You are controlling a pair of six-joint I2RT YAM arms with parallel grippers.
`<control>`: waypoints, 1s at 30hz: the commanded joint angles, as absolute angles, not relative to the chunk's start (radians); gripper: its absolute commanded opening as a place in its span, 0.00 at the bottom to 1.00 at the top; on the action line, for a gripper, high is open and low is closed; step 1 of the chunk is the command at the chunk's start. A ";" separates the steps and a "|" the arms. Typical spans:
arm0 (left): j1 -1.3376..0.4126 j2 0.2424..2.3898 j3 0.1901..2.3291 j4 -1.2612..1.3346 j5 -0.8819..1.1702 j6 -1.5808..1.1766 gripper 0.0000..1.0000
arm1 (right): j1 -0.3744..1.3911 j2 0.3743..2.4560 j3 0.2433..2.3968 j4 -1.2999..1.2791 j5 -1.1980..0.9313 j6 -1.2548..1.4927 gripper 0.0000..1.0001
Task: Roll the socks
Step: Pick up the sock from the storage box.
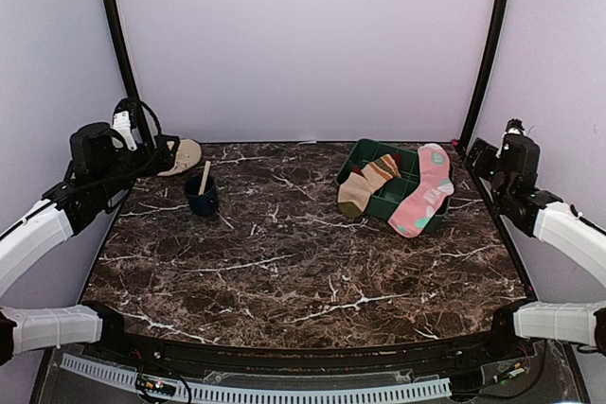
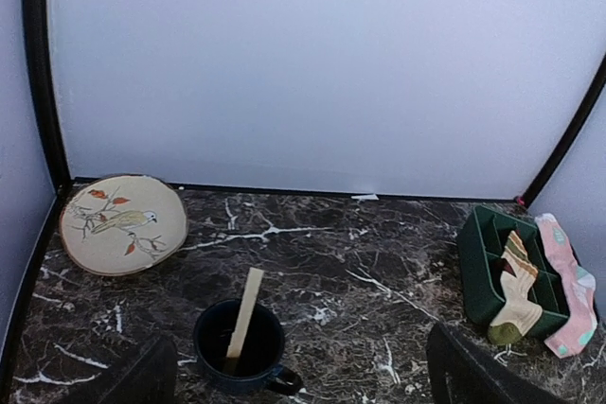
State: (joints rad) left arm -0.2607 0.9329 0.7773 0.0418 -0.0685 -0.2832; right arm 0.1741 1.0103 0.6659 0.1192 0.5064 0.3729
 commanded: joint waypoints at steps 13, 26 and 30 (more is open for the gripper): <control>-0.836 1.383 1.106 -0.037 -0.285 -0.157 0.93 | 0.249 1.113 0.756 0.017 0.253 0.467 0.69; -0.855 1.831 1.523 -0.158 -0.201 -0.228 0.87 | 0.401 1.189 0.838 -0.287 0.326 0.602 0.66; -0.835 1.926 1.645 -0.201 -0.143 -0.275 0.86 | 0.442 1.156 0.785 -0.295 0.293 0.679 0.66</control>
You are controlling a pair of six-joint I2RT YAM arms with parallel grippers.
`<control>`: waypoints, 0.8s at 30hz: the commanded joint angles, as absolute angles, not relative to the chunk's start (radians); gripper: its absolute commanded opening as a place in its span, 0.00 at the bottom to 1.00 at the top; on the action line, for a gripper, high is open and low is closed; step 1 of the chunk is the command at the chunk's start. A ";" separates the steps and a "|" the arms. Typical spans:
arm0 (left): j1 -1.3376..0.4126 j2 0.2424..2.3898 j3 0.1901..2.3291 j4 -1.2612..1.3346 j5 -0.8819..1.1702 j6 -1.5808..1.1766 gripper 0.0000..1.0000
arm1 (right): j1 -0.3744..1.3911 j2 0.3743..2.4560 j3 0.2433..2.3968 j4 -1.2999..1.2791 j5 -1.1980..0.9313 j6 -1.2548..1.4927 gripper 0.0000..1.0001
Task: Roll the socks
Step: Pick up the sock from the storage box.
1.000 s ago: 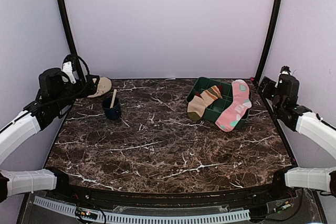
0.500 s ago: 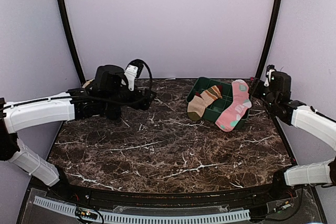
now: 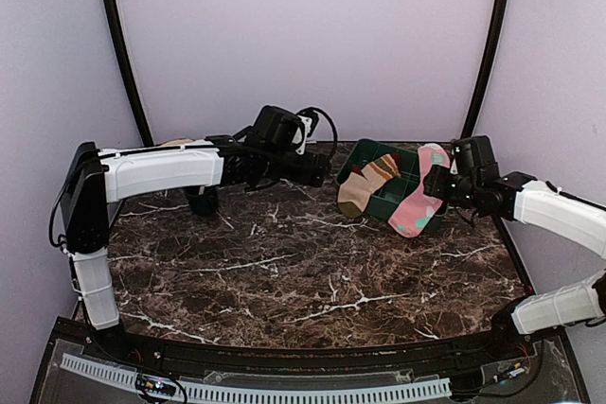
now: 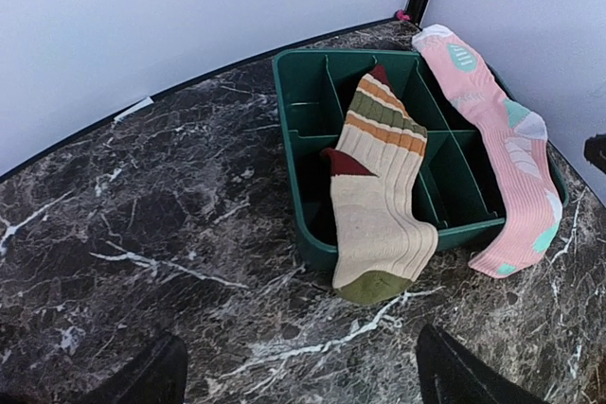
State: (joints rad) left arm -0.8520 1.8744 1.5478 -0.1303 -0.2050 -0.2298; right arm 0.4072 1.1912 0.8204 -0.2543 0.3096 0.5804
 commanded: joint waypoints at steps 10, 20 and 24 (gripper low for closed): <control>-0.806 1.953 1.653 -0.195 -0.060 -0.342 0.84 | 0.514 1.094 0.604 -0.256 0.239 0.835 0.66; -0.808 1.927 1.623 -0.198 -0.021 -0.363 0.82 | 0.512 1.187 0.554 -0.109 0.217 0.831 0.66; -0.808 1.908 1.591 -0.196 -0.022 -0.365 0.81 | 0.511 1.252 0.579 -0.086 0.215 0.823 0.67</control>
